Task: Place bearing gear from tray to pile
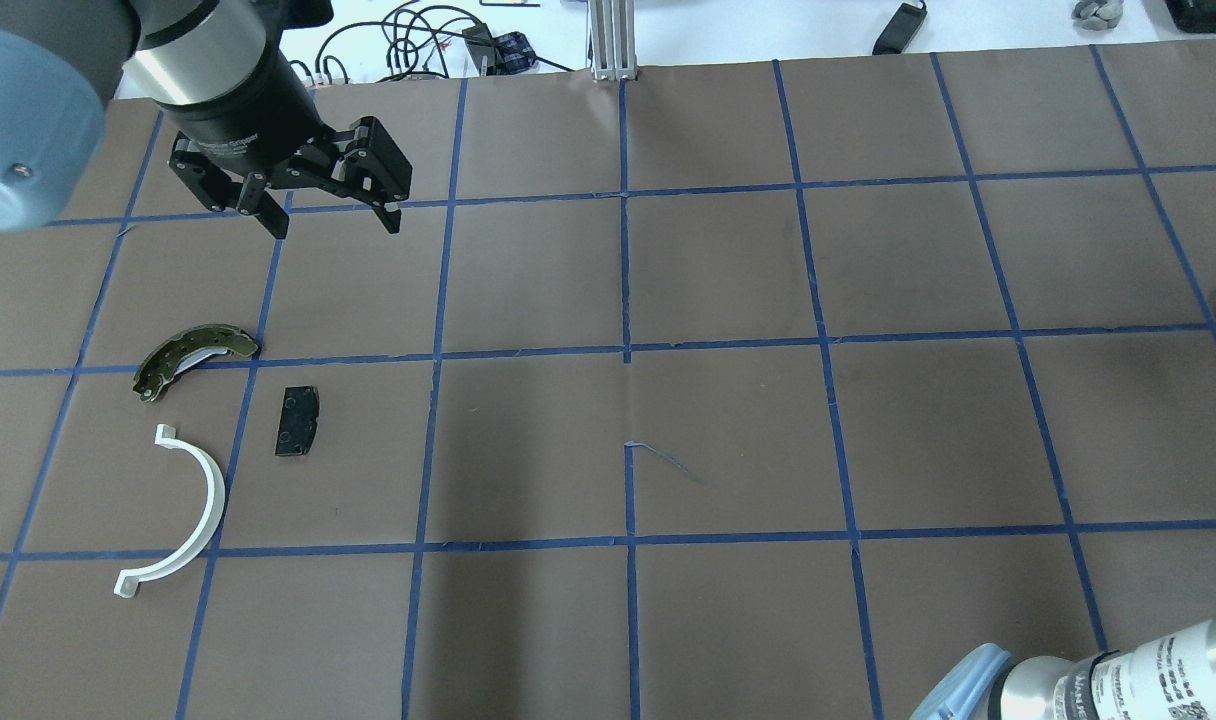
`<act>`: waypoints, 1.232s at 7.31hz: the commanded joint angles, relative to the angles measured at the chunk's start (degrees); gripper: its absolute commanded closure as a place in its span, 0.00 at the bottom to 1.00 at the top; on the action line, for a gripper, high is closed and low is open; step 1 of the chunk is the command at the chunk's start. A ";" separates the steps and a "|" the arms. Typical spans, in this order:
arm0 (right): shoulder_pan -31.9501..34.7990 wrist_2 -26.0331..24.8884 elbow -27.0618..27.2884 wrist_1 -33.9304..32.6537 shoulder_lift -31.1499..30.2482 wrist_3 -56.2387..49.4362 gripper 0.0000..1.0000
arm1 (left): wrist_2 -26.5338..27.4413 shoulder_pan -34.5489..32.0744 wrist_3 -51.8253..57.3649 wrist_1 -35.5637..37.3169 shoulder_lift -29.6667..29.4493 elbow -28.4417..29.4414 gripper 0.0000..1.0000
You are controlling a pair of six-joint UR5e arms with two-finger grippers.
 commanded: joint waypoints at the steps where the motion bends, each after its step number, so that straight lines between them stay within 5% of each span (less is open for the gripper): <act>1: -0.84 -0.63 -0.82 -3.73 5.27 8.01 0.00 | -0.10 0.44 0.10 0.04 0.04 -0.04 0.00; 6: -1.71 -1.86 -3.02 -7.96 10.91 13.84 0.00 | 0.60 -0.26 -1.92 0.04 0.73 -1.00 0.00; 7: -1.80 -1.60 -2.59 -8.05 11.00 14.54 0.04 | 0.51 -0.35 -5.23 0.04 1.00 -1.53 0.00; 9: -1.80 -1.77 -2.41 -8.13 11.00 14.37 0.27 | 0.69 -0.35 -5.79 -1.61 1.35 -1.53 0.00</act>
